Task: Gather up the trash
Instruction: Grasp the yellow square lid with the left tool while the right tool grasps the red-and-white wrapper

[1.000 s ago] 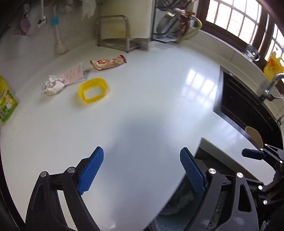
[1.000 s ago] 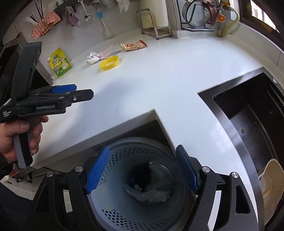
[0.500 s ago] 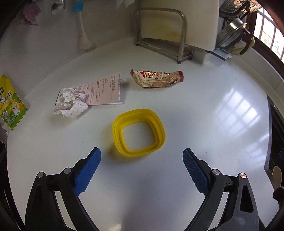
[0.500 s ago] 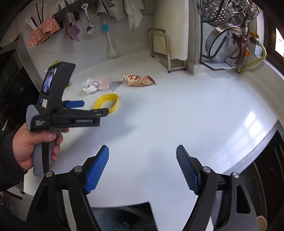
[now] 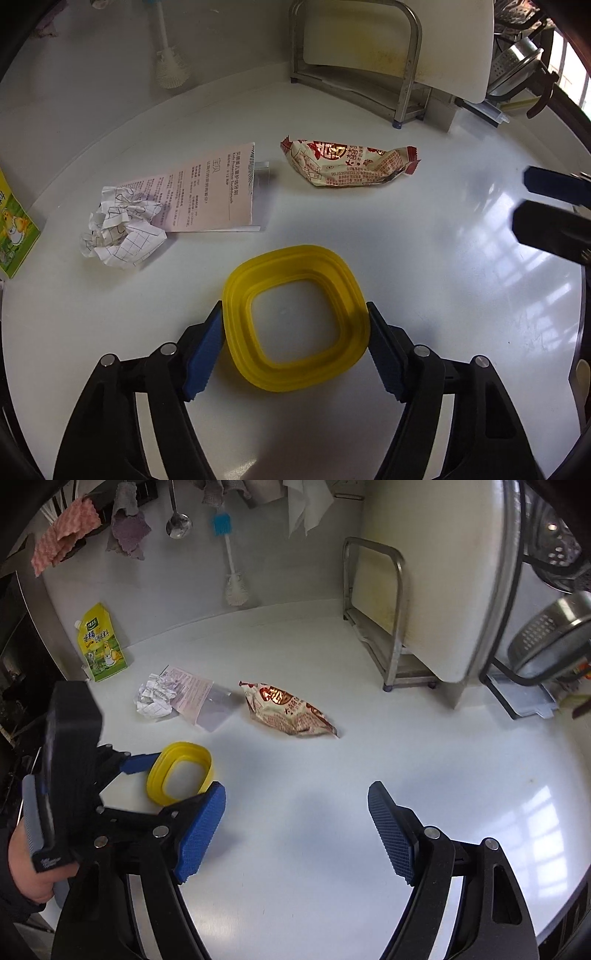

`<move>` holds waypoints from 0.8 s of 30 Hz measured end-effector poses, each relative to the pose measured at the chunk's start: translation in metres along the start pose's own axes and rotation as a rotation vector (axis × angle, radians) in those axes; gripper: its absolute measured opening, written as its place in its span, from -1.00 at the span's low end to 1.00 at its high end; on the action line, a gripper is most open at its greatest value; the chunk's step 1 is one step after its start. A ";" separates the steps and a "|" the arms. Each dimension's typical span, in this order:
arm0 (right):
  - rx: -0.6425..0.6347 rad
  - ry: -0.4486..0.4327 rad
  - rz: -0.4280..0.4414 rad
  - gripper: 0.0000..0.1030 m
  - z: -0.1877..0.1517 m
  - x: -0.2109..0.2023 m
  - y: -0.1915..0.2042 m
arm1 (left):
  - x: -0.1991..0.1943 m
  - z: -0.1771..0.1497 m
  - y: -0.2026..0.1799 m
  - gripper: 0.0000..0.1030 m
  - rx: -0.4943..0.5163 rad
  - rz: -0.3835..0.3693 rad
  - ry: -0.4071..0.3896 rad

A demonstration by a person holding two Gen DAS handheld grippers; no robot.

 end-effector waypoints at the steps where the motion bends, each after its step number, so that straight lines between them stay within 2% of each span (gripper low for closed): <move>1: -0.013 0.011 0.002 0.47 0.006 0.010 -0.001 | -0.001 -0.001 0.000 0.32 -0.009 -0.015 0.004; 4: -0.093 0.058 0.006 0.47 0.025 0.041 0.003 | -0.008 -0.003 0.004 0.31 -0.034 -0.041 -0.002; 8: -0.174 0.108 0.029 0.47 0.049 0.075 0.016 | -0.023 -0.008 0.008 0.31 -0.025 -0.039 -0.020; 10: -0.240 0.140 -0.008 0.47 0.056 0.092 0.021 | -0.029 -0.012 0.011 0.31 -0.020 -0.030 -0.024; 12: -0.271 0.178 0.000 0.47 0.060 0.106 0.027 | -0.035 -0.018 0.015 0.31 -0.027 -0.031 -0.020; 14: -0.294 0.223 -0.044 0.46 0.060 0.120 0.026 | -0.040 -0.023 0.020 0.31 -0.031 -0.032 -0.016; 15: -0.295 0.242 -0.039 0.37 0.058 0.124 0.027 | -0.043 -0.026 0.022 0.32 -0.033 -0.032 -0.016; 16: -0.301 0.256 -0.037 0.15 0.055 0.127 0.028 | -0.045 -0.027 0.025 0.32 -0.035 -0.035 -0.015; 17: -0.304 0.258 -0.043 0.11 0.054 0.128 0.029 | -0.047 -0.028 0.027 0.32 -0.037 -0.037 -0.015; 18: -0.297 0.258 -0.051 -0.04 0.054 0.127 0.028 | -0.048 -0.029 0.028 0.32 -0.039 -0.040 -0.015; 19: -0.291 0.262 -0.048 -0.44 0.053 0.126 0.029 | -0.049 -0.030 0.028 0.32 -0.033 -0.041 -0.016; 24: -0.278 0.257 -0.033 -0.60 0.040 0.105 0.032 | -0.058 -0.031 0.020 0.32 -0.016 -0.059 -0.039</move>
Point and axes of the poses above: each gripper's, at about its wrist camera, not at the fingertips, and x roughly the way its jaws point, y to its left, z to its top, the point moved 8 cm from there along x, roughly the way its jaws point
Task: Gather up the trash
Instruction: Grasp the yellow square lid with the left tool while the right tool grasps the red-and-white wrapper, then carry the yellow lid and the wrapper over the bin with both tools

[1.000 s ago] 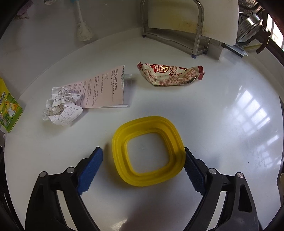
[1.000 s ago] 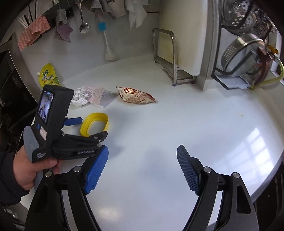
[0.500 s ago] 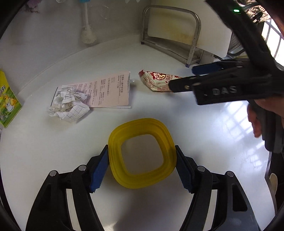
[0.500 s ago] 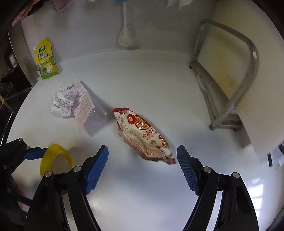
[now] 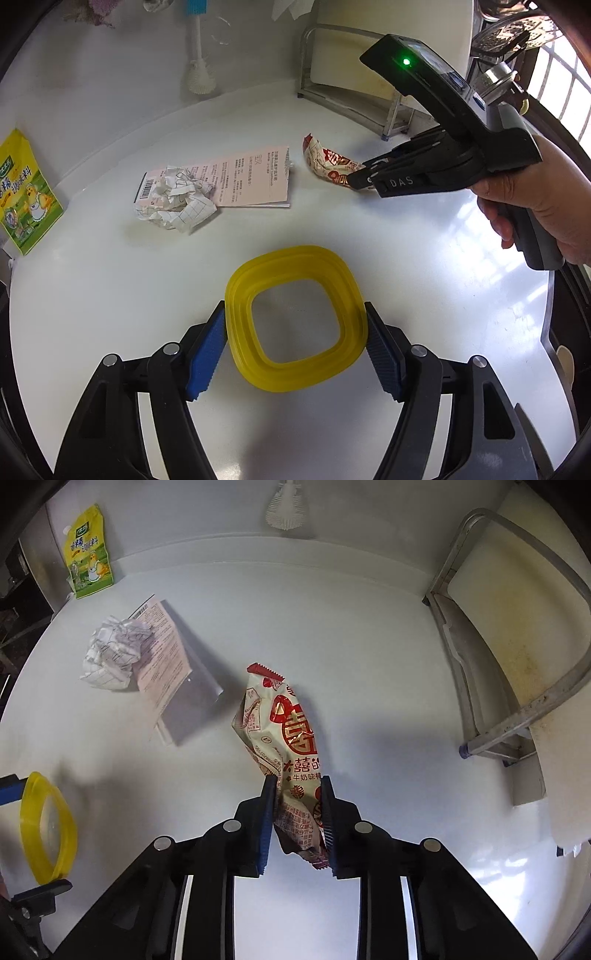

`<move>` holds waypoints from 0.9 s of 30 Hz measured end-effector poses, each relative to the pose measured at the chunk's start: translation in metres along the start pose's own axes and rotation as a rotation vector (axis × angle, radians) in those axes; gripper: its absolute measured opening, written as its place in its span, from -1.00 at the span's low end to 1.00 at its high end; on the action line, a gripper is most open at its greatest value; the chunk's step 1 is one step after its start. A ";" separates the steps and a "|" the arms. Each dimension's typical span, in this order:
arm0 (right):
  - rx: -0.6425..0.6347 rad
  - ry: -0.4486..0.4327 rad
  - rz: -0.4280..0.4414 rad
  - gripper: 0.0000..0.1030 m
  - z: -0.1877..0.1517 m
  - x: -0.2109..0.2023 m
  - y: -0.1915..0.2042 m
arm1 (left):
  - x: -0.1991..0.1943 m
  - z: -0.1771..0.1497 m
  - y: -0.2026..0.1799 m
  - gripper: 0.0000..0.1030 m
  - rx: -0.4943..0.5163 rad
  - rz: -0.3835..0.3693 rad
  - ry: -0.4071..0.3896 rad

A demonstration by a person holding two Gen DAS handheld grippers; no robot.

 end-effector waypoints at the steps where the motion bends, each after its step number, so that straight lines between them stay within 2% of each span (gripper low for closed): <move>1: 0.015 -0.008 0.015 -0.65 -0.005 -0.005 0.002 | -0.002 0.000 -0.003 0.32 0.004 -0.008 -0.004; 8: 0.160 -0.111 0.069 -0.68 -0.050 -0.059 0.002 | -0.019 -0.010 -0.020 0.32 0.042 -0.047 -0.025; 11: 0.225 -0.133 0.088 -0.68 -0.081 -0.079 0.009 | -0.028 -0.020 -0.026 0.32 0.065 -0.057 -0.026; 18: 0.298 -0.133 0.142 -0.68 -0.174 -0.120 0.055 | -0.052 -0.045 -0.039 0.32 0.105 -0.090 -0.017; 27: 0.356 -0.104 0.150 -0.66 -0.284 -0.167 0.115 | -0.078 -0.090 -0.078 0.32 0.216 -0.139 0.012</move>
Point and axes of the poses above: each gripper's, at about its wrist camera, not at the fingertips, and x roughly the way its jaws point, y to its left, z to its top, the point moved 8 cm from there along x, roughly the way its jaws point
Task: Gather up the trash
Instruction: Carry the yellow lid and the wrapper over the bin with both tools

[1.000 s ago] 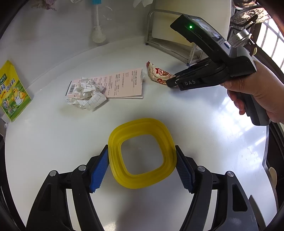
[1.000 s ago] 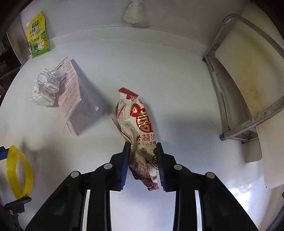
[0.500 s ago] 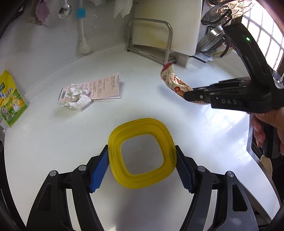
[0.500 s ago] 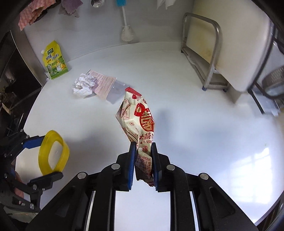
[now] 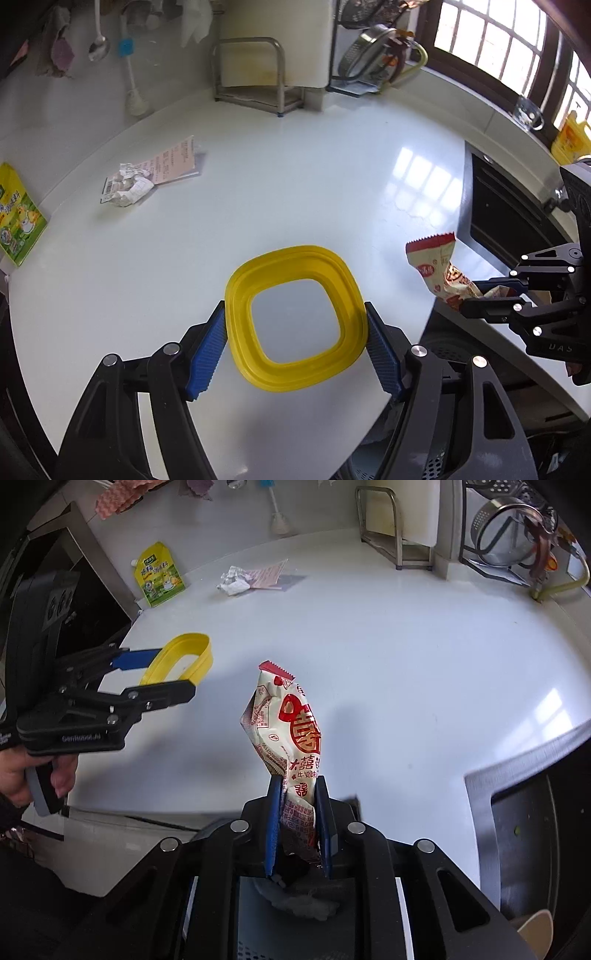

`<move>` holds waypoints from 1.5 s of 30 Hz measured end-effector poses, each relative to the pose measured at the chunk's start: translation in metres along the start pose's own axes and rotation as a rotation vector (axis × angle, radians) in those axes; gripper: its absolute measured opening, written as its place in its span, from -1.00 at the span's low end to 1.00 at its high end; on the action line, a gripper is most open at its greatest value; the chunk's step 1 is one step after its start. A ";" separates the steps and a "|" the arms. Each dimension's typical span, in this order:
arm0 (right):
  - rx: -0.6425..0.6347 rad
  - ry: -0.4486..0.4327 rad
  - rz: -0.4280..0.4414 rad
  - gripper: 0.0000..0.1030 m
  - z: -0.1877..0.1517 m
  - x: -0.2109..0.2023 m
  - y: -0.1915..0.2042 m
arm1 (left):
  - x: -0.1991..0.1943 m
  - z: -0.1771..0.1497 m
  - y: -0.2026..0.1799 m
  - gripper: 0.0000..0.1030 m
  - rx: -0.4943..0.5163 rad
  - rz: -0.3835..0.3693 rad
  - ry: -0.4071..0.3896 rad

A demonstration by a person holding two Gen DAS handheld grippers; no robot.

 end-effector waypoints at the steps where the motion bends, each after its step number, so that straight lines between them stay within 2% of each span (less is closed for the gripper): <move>1: 0.019 0.002 0.004 -0.66 -0.013 -0.004 0.001 | -0.001 -0.003 -0.006 0.32 0.011 -0.009 0.003; 9: 0.122 0.039 -0.008 -0.65 -0.096 -0.024 0.010 | -0.008 -0.023 -0.054 0.32 0.066 -0.075 0.028; 16: 0.160 0.070 -0.012 -0.65 -0.132 -0.027 0.014 | -0.004 -0.046 -0.091 0.32 0.120 -0.123 0.079; 21: 0.178 0.137 0.007 -0.64 -0.156 -0.008 0.020 | 0.003 -0.064 -0.107 0.32 0.142 -0.139 0.116; 29: 0.192 0.199 0.020 -0.64 -0.177 0.016 0.027 | 0.016 -0.092 -0.115 0.32 0.139 -0.141 0.173; 45: 0.237 0.237 -0.011 -0.62 -0.179 0.038 0.012 | 0.030 -0.134 -0.113 0.32 0.171 -0.158 0.258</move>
Point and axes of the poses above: each gripper's, at about its wrist camera, not at the fingertips, and x roughly the way its jaws point, y to its left, z to its top, the point moved 8 cm from there along x, roughly the way its jaws point
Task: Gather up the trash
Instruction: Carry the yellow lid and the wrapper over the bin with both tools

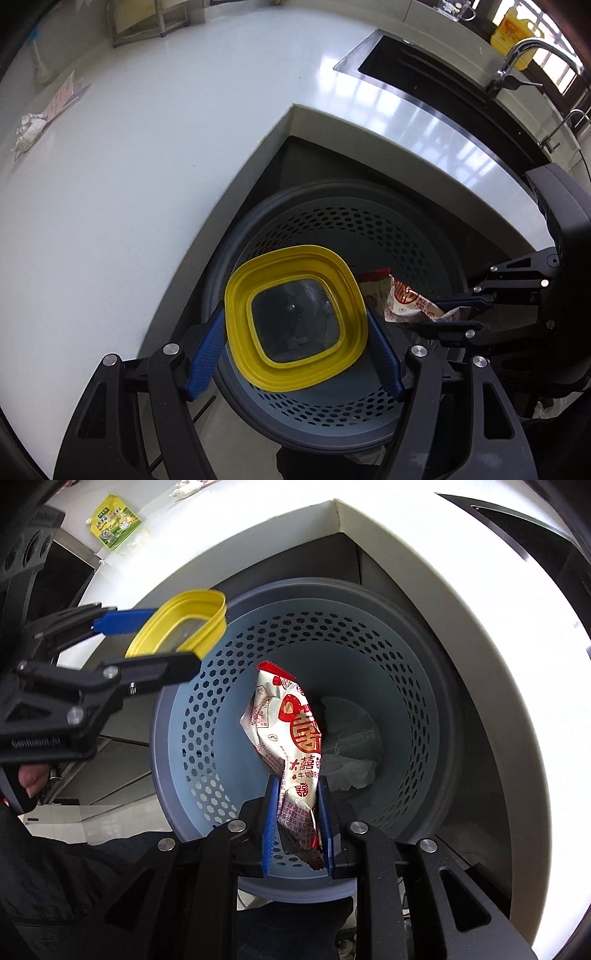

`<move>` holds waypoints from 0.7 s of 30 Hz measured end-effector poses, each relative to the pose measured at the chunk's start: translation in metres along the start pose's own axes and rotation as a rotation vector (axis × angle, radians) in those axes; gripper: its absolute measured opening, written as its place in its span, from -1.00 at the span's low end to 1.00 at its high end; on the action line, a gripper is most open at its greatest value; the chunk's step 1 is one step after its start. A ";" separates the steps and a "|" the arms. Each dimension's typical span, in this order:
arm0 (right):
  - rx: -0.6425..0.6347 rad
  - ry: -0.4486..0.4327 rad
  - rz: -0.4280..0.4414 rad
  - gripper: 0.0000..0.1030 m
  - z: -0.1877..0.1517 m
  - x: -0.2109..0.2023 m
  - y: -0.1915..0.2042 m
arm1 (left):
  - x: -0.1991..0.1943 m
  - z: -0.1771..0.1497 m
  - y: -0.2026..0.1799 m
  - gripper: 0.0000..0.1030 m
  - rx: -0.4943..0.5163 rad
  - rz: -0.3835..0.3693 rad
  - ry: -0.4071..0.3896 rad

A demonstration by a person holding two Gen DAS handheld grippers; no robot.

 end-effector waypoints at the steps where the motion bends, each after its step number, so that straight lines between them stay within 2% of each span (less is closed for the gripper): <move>1: 0.003 0.000 -0.002 -0.62 -0.001 0.001 0.000 | 0.002 -0.002 0.000 0.32 0.001 -0.003 0.006; 21: 0.044 0.006 -0.031 -0.61 0.000 0.013 -0.001 | 0.029 -0.034 -0.012 0.32 0.045 -0.041 0.084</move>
Point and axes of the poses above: each gripper's, at about its wrist camera, not at the fingertips, and x roughly the way its jaws point, y to its left, z to its top, the point moved 8 cm from there along x, roughly the way its jaws point
